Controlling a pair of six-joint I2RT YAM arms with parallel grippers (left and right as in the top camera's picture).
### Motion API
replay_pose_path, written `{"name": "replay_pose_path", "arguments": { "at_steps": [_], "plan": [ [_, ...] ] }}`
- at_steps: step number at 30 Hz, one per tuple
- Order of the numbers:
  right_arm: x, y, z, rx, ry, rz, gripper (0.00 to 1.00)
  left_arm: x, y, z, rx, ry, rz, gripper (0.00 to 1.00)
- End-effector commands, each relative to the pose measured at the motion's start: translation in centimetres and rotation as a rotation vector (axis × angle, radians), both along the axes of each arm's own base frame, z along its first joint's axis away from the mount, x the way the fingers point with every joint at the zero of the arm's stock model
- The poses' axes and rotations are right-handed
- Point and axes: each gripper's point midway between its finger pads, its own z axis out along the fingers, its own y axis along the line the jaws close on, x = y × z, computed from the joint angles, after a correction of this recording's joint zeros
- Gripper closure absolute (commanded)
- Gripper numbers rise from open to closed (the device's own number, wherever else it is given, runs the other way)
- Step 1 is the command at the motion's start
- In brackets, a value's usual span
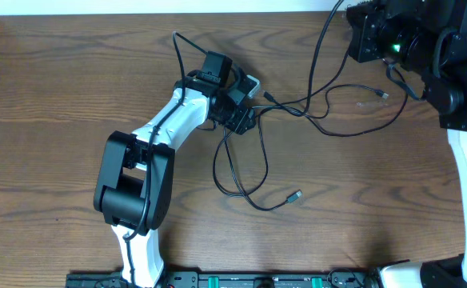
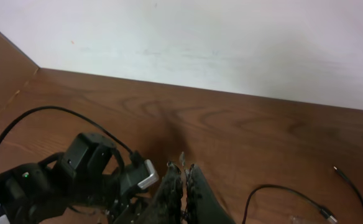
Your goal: Untangle cables
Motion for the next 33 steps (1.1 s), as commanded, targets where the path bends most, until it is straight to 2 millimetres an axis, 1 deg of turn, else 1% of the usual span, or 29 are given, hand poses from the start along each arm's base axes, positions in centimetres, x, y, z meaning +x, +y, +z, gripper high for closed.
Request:
{"name": "replay_pose_path", "arguments": {
  "at_steps": [1, 5, 7, 12, 13, 15, 16, 17, 18, 19, 20, 22, 23, 24, 26, 27, 28, 29, 31, 33],
  "plan": [
    [0.0, -0.1, 0.1, -0.009, -0.007, 0.008, 0.99, 0.2, 0.2, -1.4, 0.024, 0.001, -0.006, 0.41],
    [0.0, -0.1, 0.1, -0.009, -0.007, 0.008, 0.99, 0.3, 0.0, -2.9, 0.029, 0.019, -0.007, 0.41],
    [0.0, -0.1, 0.1, -0.015, -0.01, 0.011, 0.99, 0.1, -0.1, -3.4, 0.031, 0.028, -0.01, 0.41],
    [-0.1, -0.1, 0.1, -0.018, -0.009, 0.013, 0.99, 0.3, -0.6, -3.5, 0.027, 0.013, -0.018, 0.43],
    [-0.1, -0.1, 0.1, -0.02, -0.009, 0.014, 0.99, 0.5, -0.6, -3.5, 0.025, 0.008, -0.018, 0.45],
    [-0.1, -0.1, 0.0, -0.024, -0.006, 0.016, 0.99, 0.6, -0.7, -3.6, 0.024, 0.004, -0.018, 0.54],
    [-0.2, -0.1, -0.1, -0.025, -0.004, 0.017, 0.99, 0.6, -0.7, -3.6, 0.024, 0.005, -0.018, 0.62],
    [-0.2, -0.2, -0.2, -0.026, -0.001, 0.016, 0.99, 0.6, -0.6, -3.7, 0.027, 0.005, -0.017, 0.79],
    [-0.2, -0.2, -0.2, -0.028, 0.002, 0.013, 0.99, 0.7, -0.4, -3.8, 0.041, 0.0, -0.012, 0.9],
    [-0.2, -0.3, -0.3, -0.031, 0.006, 0.009, 0.99, 0.8, -0.2, -3.9, 0.055, -0.004, -0.006, 0.93],
    [-0.2, -0.5, -0.5, -0.035, 0.011, 0.003, 0.99, 1.3, 0.7, -4.1, 0.102, -0.018, 0.028, 0.93],
    [-0.2, -1.2, -0.7, -0.04, 0.022, -0.016, 0.99, 2.4, 2.6, -4.1, 0.185, -0.04, 0.134, 0.93],
    [-0.2, -1.4, -0.8, -0.042, 0.027, -0.022, 0.99, 3.1, 3.8, -3.7, 0.228, -0.052, 0.2, 0.93],
    [-0.1, -1.9, -1.0, -0.045, 0.036, -0.037, 0.99, 3.8, 5.2, -2.9, 0.265, -0.069, 0.265, 0.93],
    [-0.1, -2.9, -1.3, -0.048, 0.05, -0.059, 0.99, 4.6, 7.2, -0.9, 0.292, -0.095, 0.337, 0.93],
    [0.0, -3.6, -1.5, -0.048, 0.06, -0.077, 0.99, 5.1, 8.4, 0.9, 0.298, -0.121, 0.375, 0.93],
    [0.0, -4.3, -1.6, -0.047, 0.068, -0.094, 0.99, 5.6, 9.7, 2.8, 0.297, -0.15, 0.422, 0.93],
    [0.0, -4.9, -1.7, -0.047, 0.075, -0.11, 0.99, 6.1, 11.2, 5.2, 0.29, -0.19, 0.482, 0.93],
    [0.1, -6.8, -2.1, -0.042, 0.095, -0.162, 0.99, 6.7, 14.7, 11.2, 0.236, -0.296, 0.617, 0.93],
    [0.1, -8.1, -2.3, -0.043, 0.108, -0.194, 0.99, 6.6, 16.9, 15.2, 0.189, -0.369, 0.697, 0.93]
  ]
}}
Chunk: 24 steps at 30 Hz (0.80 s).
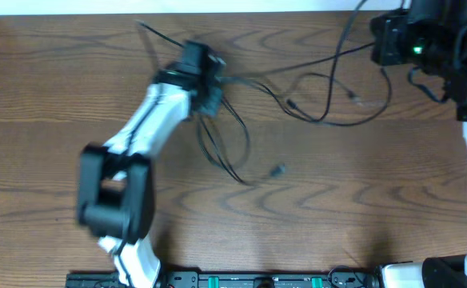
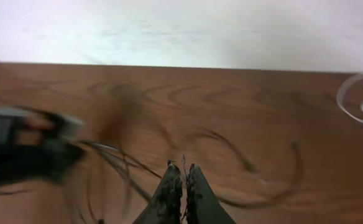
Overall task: Untangle cables
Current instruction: 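Drag the black cable to the upper left with the left gripper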
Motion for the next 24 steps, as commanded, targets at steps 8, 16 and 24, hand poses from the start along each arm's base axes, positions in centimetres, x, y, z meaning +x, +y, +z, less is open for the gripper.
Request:
{"name": "replay_pose_path", "arguments": {
  "at_steps": [8, 16, 24],
  "plan": [
    [-0.4, -10.4, -2.2, -0.043, 0.104, -0.329, 0.99, -2.9, 13.8, 23.6, -0.047, -0.557, 0.4, 0.93],
    [-1.6, -18.4, -6.9, -0.021, 0.285, -0.525, 0.99, -4.8, 16.9, 26.2, -0.032, -0.625, 0.476, 0.93],
    [-1.3, -20.3, -11.8, -0.02, 0.452, -0.536, 0.99, -4.8, 16.9, 26.2, -0.032, -0.624, 0.476, 0.89]
  ]
}}
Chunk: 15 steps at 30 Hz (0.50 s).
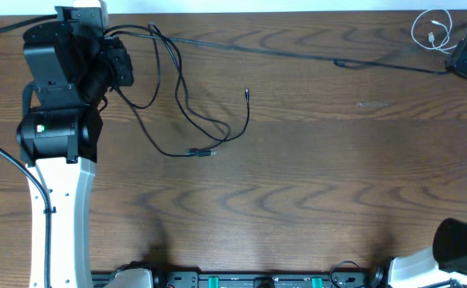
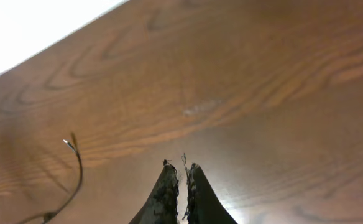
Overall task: Untangle cables
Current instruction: 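Drag the black cable to the upper left with the left gripper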
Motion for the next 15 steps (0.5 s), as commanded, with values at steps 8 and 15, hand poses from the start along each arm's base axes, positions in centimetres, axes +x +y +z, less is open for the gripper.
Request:
{"name": "replay_pose_path", "arguments": {
  "at_steps": [8, 15],
  "plan": [
    [-0.2, -4.8, -6.5, -0.095, 0.238, -0.05, 0.94, -0.4, 4.8, 0.3, 0.038, -0.008, 0.207, 0.58],
    [0.5, -1.6, -6.3, 0.004, 0.178, 0.154, 0.71, -0.1, 3.0, 0.3, -0.006, -0.011, 0.115, 0.59]
  ]
}}
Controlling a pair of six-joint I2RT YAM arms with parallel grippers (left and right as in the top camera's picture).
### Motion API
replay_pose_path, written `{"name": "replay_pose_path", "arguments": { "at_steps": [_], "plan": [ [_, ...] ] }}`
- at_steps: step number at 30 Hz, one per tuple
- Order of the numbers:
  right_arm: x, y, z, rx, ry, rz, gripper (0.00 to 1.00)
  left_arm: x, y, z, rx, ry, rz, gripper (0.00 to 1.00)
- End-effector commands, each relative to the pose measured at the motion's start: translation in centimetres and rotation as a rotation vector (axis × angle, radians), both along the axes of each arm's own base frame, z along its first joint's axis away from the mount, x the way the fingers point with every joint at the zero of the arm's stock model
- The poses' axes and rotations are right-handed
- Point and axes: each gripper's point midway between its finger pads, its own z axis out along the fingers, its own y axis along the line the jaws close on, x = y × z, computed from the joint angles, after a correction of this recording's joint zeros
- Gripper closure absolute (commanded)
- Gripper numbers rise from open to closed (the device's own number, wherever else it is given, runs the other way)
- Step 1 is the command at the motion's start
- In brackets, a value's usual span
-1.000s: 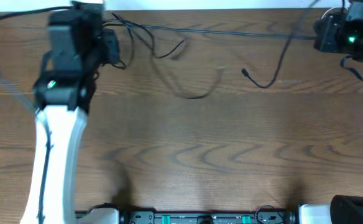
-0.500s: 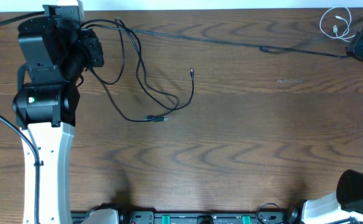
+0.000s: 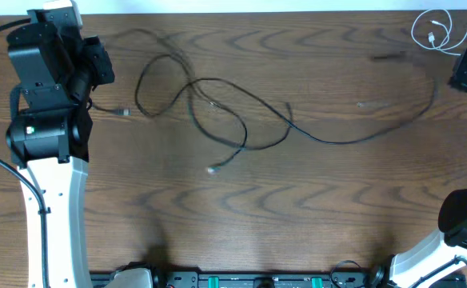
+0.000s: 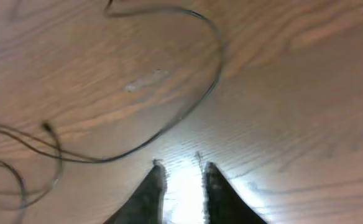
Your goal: Untangle cables
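Note:
Black cables lie slack and blurred across the wood table. One cable (image 3: 337, 140) sweeps from the middle towards the far right; another forms loops (image 3: 217, 88) left of centre, with a plug end (image 3: 212, 169) below. My left gripper (image 3: 97, 64) is at the far left corner; its jaws do not show, and a short lead with a plug (image 3: 123, 112) lies beside it. My right gripper is at the far right edge. In the right wrist view the gripper (image 4: 180, 167) is open and empty, with the black cable (image 4: 219, 62) curving on the table ahead of it.
A coiled white cable (image 3: 429, 28) lies at the far right corner, just behind the right gripper. The table's back edge (image 3: 233, 11) meets a white wall. A rail with green connectors (image 3: 241, 280) runs along the front.
The right gripper was shut with a black cable stretched tight across the back of the table; now it is open and the cable lies slack mid-table. The loops have spread out to the right of the left gripper.
First both grippers were near a tangle at the table's middle, the left one in the knot. Then the arms stood farther apart with cables strung between. Later they were at opposite corners with one cable taut. Now the cables lie loose and spread out.

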Motion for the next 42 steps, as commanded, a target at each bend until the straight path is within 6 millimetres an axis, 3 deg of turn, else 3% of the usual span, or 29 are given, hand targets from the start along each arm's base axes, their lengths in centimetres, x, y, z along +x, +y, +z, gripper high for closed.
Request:
{"name": "replay_pose_path", "arguments": {
  "at_steps": [1, 3, 5, 6, 11, 15, 16, 25, 29, 34, 42],
  "plan": [
    [0.6, 2.5, 0.5, 0.089, -0.056, 0.167, 0.67, 0.1, -1.3, 0.1, -0.037, -0.009, -0.064, 0.59],
    [0.8, 4.0, 0.9, 0.133, -0.085, 0.247, 0.5, 0.1, -2.8, -0.1, -0.077, 0.0, -0.142, 0.59],
    [0.9, 4.5, 0.9, 0.139, -0.087, 0.26, 0.44, 0.1, -3.7, -1.1, -0.105, 0.034, -0.183, 0.59],
    [1.0, 4.8, 0.9, 0.139, -0.087, 0.268, 0.4, 0.3, -4.2, -2.6, -0.115, 0.084, -0.193, 0.59],
    [1.1, 5.8, 0.9, 0.14, -0.085, 0.292, 0.36, 2.1, -6.8, -8.1, -0.14, 0.242, -0.25, 0.59],
    [1.3, 7.0, 0.9, 0.142, -0.083, 0.32, 0.31, 4.9, -9.8, -13.1, -0.165, 0.33, -0.294, 0.57],
    [1.3, 7.5, 0.9, 0.142, -0.081, 0.332, 0.29, 6.1, -10.5, -15.2, -0.173, 0.359, -0.28, 0.55],
    [1.7, 9.2, 0.8, 0.141, -0.083, 0.377, 0.25, 10.4, -13.2, -24.4, -0.174, 0.438, -0.281, 0.42],
    [1.7, 9.4, 0.6, 0.127, -0.072, 0.384, 0.24, 10.9, -11.9, -27.8, -0.154, 0.485, -0.166, 0.42],
    [1.8, 9.5, 0.6, 0.127, -0.073, 0.387, 0.23, 10.8, -11.3, -29.2, -0.259, 0.501, -0.018, 0.42],
    [1.7, 9.5, 0.6, 0.128, -0.071, 0.388, 0.23, 10.7, -12.8, -29.2, -0.298, 0.487, 0.047, 0.42]
  ]
}}
